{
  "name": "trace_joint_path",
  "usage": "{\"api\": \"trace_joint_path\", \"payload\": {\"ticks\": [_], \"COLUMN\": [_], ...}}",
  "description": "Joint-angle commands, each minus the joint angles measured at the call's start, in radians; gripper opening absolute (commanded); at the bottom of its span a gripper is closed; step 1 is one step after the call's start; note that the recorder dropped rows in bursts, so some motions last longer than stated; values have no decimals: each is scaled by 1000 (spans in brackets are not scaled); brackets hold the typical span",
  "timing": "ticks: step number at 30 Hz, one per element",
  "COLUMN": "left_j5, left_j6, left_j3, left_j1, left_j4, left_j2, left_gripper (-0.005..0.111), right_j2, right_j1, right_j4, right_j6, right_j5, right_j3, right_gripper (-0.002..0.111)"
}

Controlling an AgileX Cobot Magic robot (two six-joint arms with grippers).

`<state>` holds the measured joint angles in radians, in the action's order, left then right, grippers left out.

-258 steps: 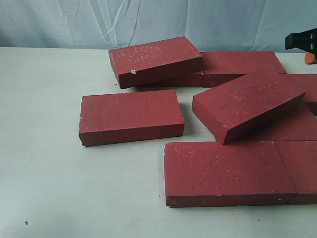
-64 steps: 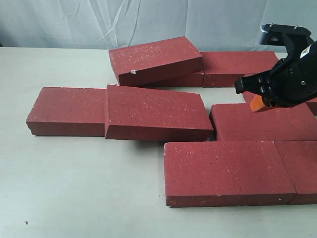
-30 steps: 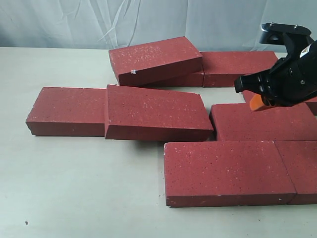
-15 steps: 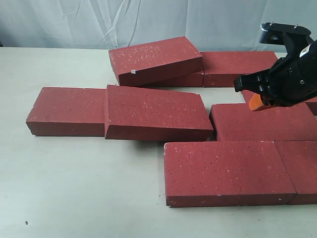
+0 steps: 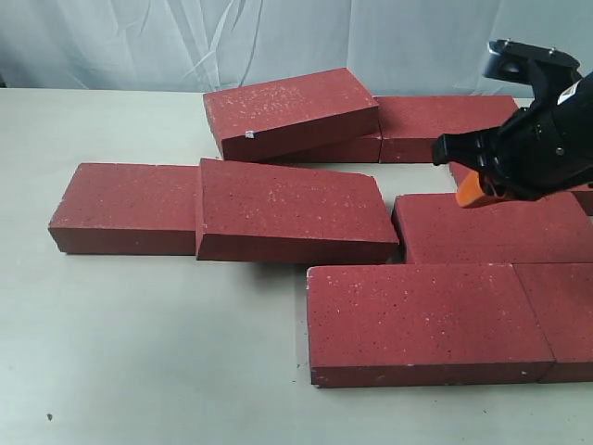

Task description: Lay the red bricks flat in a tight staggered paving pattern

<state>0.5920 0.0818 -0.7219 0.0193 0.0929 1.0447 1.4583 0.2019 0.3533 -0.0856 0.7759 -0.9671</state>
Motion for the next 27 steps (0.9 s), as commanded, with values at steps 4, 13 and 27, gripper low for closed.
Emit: {"api": "trace_joint_path", "payload": {"ticks": [4,13,27], "left_j5": [-7,-16,-81], "left_j6": [206,213,217], "left_j3": [-108,-269,-405], "left_j1": [-42,-143,-249], "left_j4": [234,261,274], "left_j2": [281,555,844], "left_gripper": [0,0,0], "right_j2": [-11,-11,-11], "right_j1": [-8,-8,-8], "right_j4": [85,67,67], "right_j6": [1,-1,-17], "right_j5": [40,36,26], "right_j3": [5,5,5], "right_gripper": [-1,-1,-1]}}
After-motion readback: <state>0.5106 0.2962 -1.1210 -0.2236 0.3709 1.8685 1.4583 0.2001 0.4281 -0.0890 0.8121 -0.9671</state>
